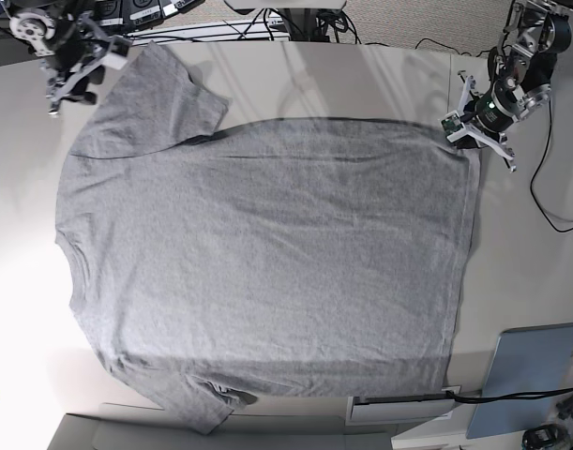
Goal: Fold the T-shirt properly
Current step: 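Lower both grippers and pinch the shirt's shoulder corners near the collar, then lift the shoulder corners and pull them toward the robot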
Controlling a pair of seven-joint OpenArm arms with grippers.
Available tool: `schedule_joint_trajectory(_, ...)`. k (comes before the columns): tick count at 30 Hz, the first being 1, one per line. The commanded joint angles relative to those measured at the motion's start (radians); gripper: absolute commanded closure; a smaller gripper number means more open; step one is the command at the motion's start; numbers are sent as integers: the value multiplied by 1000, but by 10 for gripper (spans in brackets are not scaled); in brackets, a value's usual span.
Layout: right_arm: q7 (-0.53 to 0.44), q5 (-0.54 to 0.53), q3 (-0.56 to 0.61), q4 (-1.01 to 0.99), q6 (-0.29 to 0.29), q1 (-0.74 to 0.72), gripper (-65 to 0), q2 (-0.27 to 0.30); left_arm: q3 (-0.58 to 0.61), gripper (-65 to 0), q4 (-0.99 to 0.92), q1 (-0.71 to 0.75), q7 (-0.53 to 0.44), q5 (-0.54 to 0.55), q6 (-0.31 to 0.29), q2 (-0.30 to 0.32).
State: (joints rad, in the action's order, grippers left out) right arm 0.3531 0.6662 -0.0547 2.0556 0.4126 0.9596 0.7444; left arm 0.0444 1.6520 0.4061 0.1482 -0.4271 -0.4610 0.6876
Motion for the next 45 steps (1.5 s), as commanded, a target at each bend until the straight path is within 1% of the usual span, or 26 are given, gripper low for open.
schedule_joint_trajectory(1, 2, 34, 23, -13, -19, -25, -264, 12, 2, 0, 2, 6, 11, 0, -30, 7)
schedule_joint_trajectory(2, 9, 61, 58, -38, -19, -53, -264, 12, 2, 0, 2, 7, 11, 0, -31, 7)
schedule_joint_trajectory(5, 25, 97, 151, -100, -20, -125, -264, 12, 2, 0, 2, 6, 12, 0, -30, 8)
schedule_joint_trajectory(11, 40, 98, 271, -141, -19, -229, -264, 12, 2, 0, 2, 6, 16, 0, -30, 8)
schedule_joint_trajectory(14, 42, 97, 299, -155, -20, -266, -264, 12, 2, 0, 2, 6, 20, 0, -31, 8)
schedule_joint_trajectory(17, 39, 77, 303, -183, -20, -301, -264, 11, 2, 0, 2, 6, 20, 0, -31, 8)
schedule_joint_trajectory(22, 33, 11, 303, -210, -19, -348, -264, 11, 2, 0, 2, 6, 20, 0, -31, 8)
schedule_joint_trajectory(23, 29, -2, 303, -210, -14, -354, -264, 11, 1, 0, 2, 6, 20, 0, -31, 8)
schedule_joint_trajectory(24, 28, -14, 303, -210, 3, -360, -264, 11, 2, 0, 2, 6, 20, 0, -31, 8)
schedule_joint_trajectory(27, 18, -31, 303, -211, 82, -364, -254, 11, 2, 0, 2, 6, 20, 0, -31, 8)
schedule_joint_trajectory(28, 13, -31, 303, -212, 105, -364, -239, 11, 2, 0, 2, 6, 19, 0, -31, 8)
schedule_joint_trajectory(29, 13, -31, 303, -213, 124, -364, -209, 11, 1, 0, 2, 6, 19, 0, -31, 8)
schedule_joint_trajectory(30, 13, -31, 303, -214, 131, -364, -171, 11, 2, 0, 2, 6, 19, 0, -31, 8)
schedule_joint_trajectory(33, 13, -31, 303, -218, 130, -364, -25, 12, 1, 0, 2, 6, 16, 0, -31, 8)
schedule_joint_trajectory(34, 13, -31, 303, -218, 126, -364, 0, 11, 2, 0, 2, 6, 16, 0, -31, 8)
schedule_joint_trajectory(35, 13, -31, 303, -217, 109, -364, 0, 12, 2, 0, 2, 6, 16, 0, -31, 8)
schedule_joint_trajectory(37, 26, -32, 303, -211, 46, -361, 0, 12, 1, 0, 2, 7, 16, 0, -31, 8)
schedule_joint_trajectory(40, 126, -83, 303, -160, -43, -349, 0, 13, 1, 0, 2, 10, 16, 3, -40, 15)
schedule_joint_trajectory(41, 154, -91, 303, -129, -59, -339, 0, 16, 1, 0, 8, 15, 21, 3, -58, 26)
schedule_joint_trajectory(43, 175, -90, 303, -67, -76, -301, 0, 32, 1, 0, 37, 35, 28, 10, -109, 51)
schedule_joint_trajectory(45, 184, -68, 302, -28, -81, -251, 0, 52, -6, 0, 82, 66, 56, 54, -115, 73)
